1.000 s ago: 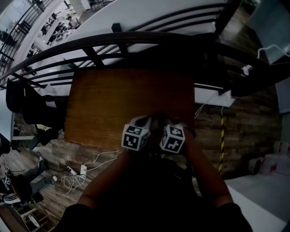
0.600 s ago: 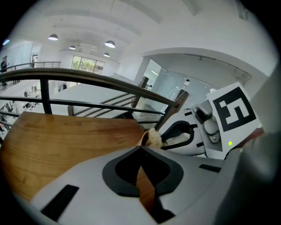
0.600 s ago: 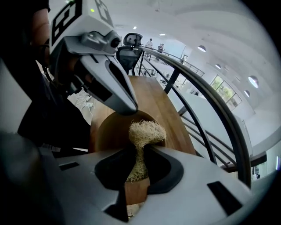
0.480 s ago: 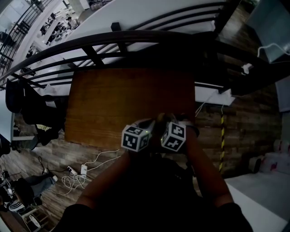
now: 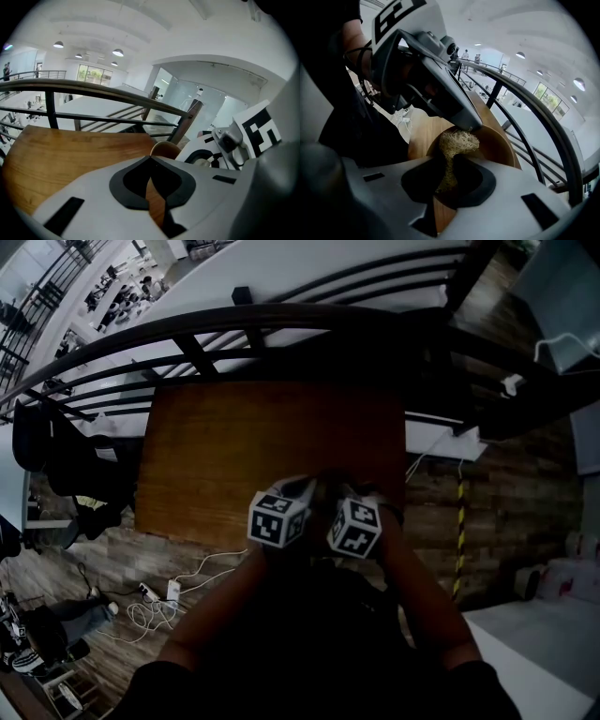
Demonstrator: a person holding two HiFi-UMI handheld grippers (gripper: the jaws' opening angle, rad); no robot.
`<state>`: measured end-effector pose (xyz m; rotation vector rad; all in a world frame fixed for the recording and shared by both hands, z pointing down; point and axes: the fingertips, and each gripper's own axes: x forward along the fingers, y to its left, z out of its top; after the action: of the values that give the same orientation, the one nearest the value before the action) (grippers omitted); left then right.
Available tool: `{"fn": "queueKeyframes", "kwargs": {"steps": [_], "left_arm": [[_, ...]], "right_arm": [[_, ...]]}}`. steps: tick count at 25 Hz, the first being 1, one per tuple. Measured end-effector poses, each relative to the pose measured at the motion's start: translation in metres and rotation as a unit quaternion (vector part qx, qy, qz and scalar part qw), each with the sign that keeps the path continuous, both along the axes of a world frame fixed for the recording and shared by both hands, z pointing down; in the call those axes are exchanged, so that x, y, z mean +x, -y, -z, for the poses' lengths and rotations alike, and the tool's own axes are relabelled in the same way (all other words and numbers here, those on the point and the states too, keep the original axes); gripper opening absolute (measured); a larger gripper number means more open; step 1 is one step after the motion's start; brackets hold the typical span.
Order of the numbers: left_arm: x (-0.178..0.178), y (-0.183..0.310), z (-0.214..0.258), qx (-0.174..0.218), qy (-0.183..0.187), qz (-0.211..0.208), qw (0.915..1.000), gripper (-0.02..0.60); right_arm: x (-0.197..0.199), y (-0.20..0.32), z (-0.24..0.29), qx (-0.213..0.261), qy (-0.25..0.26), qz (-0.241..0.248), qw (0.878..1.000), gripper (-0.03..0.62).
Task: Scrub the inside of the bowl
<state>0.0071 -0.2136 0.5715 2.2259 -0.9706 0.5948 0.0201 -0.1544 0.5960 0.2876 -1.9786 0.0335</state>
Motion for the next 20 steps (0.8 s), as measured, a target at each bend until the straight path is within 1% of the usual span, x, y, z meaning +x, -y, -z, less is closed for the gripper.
{"fn": "queueKeyframes", "kwargs": {"steps": [2, 5, 7, 11, 15, 17, 20], "left_arm": [[-0.004, 0.001, -0.002, 0.007, 0.012, -0.001, 0.9999, -0.002], [-0.011, 0.003, -0.001, 0.019, 0.034, 0.000, 0.9992, -0.002], [-0.016, 0.004, -0.003, 0.019, 0.038, 0.005, 0.9991, -0.002], [-0.020, 0.002, -0.008, 0.007, 0.028, 0.014, 0.9995, 0.000], [-0.010, -0.011, -0.008, -0.015, 0.010, 0.002, 0.9998, 0.000], [-0.001, -0.016, -0.006, -0.017, -0.004, -0.009, 0.9998, -0.002], [0.006, -0.018, -0.003, -0.018, -0.016, -0.015, 0.9996, -0.002]], "right_arm": [[-0.001, -0.003, 0.003, -0.006, 0.002, 0.006, 1.000, 0.069], [0.005, -0.005, 0.001, -0.015, -0.014, 0.012, 1.000, 0.069], [0.010, -0.004, 0.002, -0.015, -0.023, 0.009, 1.000, 0.069], [0.022, 0.011, 0.004, 0.013, -0.037, -0.018, 0.999, 0.069], [0.026, 0.032, 0.008, 0.047, -0.042, -0.051, 0.997, 0.069], [0.023, 0.034, 0.008, 0.052, -0.043, -0.050, 0.996, 0.069], [0.015, 0.028, 0.005, 0.054, -0.045, -0.030, 0.997, 0.069]]}}
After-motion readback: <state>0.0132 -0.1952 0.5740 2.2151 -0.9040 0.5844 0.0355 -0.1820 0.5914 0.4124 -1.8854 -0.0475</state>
